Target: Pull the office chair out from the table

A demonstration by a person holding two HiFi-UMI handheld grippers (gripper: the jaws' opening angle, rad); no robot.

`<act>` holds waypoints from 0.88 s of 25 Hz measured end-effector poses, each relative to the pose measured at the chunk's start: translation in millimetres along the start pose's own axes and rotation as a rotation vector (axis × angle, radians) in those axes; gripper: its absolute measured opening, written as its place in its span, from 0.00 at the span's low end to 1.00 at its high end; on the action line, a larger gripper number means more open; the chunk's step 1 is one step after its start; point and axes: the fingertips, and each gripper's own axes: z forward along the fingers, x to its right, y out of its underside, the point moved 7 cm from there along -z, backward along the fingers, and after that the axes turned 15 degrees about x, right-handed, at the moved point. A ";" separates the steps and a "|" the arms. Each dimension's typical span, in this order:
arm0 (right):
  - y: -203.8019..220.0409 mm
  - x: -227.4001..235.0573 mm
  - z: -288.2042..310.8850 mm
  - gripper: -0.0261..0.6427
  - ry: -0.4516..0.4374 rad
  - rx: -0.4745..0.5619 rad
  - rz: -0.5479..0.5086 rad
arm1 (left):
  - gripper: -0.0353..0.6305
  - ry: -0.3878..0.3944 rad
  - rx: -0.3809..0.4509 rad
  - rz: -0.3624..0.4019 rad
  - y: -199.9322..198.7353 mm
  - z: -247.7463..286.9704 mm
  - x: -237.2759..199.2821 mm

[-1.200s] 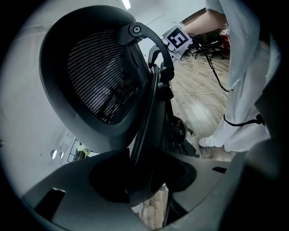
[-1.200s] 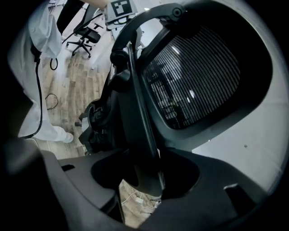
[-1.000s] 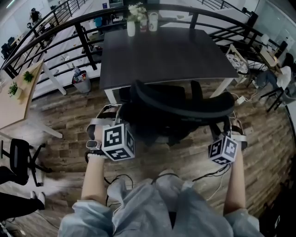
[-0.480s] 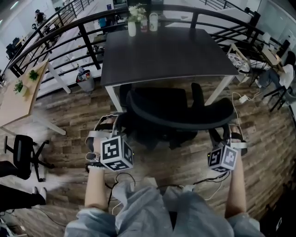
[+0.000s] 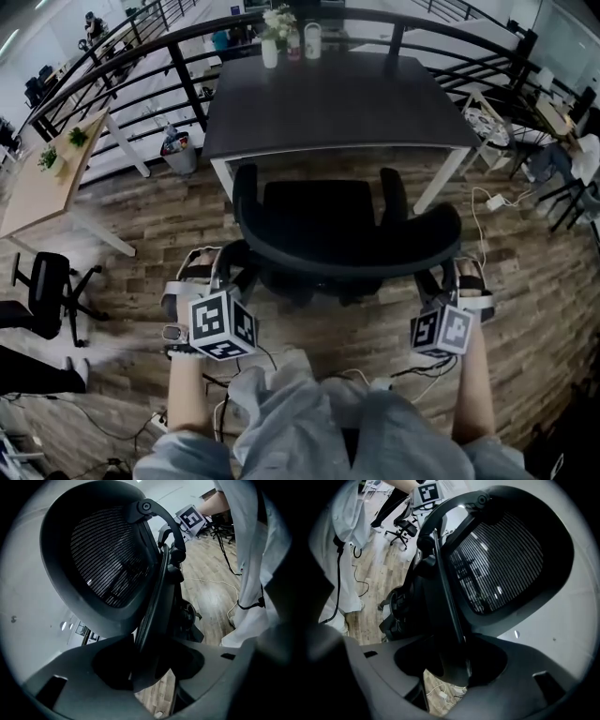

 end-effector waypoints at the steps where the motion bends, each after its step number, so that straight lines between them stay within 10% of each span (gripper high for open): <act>1: 0.7 -2.5 -5.7 0.37 -0.002 0.005 -0.004 | 0.36 -0.003 -0.006 -0.005 -3.3 -4.1 5.7; 22: -3.8 -42.7 -81.4 0.37 0.016 0.077 -0.062 | 0.38 -0.117 -0.069 -0.042 -36.6 -65.2 83.2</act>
